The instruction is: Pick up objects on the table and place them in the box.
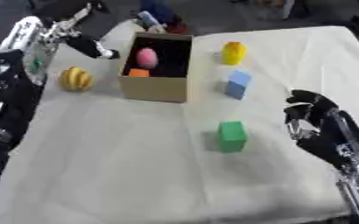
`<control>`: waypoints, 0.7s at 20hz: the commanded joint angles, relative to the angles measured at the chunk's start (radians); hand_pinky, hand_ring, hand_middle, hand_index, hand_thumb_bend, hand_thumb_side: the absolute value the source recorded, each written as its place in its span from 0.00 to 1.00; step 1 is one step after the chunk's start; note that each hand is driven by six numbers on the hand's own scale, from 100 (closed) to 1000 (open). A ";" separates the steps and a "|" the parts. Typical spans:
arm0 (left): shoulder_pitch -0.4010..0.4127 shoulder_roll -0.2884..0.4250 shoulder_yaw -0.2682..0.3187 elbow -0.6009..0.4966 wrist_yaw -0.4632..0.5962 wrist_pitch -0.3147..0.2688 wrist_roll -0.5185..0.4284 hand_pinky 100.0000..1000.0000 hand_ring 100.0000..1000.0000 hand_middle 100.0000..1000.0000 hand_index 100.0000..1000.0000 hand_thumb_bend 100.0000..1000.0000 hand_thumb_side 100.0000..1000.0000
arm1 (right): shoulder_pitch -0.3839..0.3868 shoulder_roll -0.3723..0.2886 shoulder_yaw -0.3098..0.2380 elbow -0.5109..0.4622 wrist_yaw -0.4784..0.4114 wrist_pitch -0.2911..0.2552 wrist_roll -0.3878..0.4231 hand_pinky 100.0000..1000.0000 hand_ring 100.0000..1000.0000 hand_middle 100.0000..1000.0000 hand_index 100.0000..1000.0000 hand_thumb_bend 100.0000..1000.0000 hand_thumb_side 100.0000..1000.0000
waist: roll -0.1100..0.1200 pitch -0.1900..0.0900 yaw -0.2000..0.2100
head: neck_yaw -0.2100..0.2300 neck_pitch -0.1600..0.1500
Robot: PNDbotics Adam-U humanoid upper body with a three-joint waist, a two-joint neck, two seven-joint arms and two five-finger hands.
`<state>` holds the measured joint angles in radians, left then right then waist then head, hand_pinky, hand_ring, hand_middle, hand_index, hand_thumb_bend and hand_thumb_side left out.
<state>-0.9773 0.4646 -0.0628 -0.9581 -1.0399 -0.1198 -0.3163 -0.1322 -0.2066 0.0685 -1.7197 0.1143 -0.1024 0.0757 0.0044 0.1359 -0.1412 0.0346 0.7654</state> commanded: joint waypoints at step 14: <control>0.003 0.043 0.075 0.248 -0.165 0.097 -0.015 0.76 0.73 0.75 0.82 0.43 0.21 | -0.007 -0.014 -0.007 -0.010 -0.003 -0.001 -0.004 0.66 0.65 0.67 0.79 0.00 0.12 | 0.009 -0.013 -0.005 | -0.007 0.005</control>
<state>-0.9578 0.4844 -0.0013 -0.7112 -1.1888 -0.0391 -0.3461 -0.1317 -0.2069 0.0680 -1.7196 0.1143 -0.1011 0.0736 0.0044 0.1363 -0.1448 0.0296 0.7654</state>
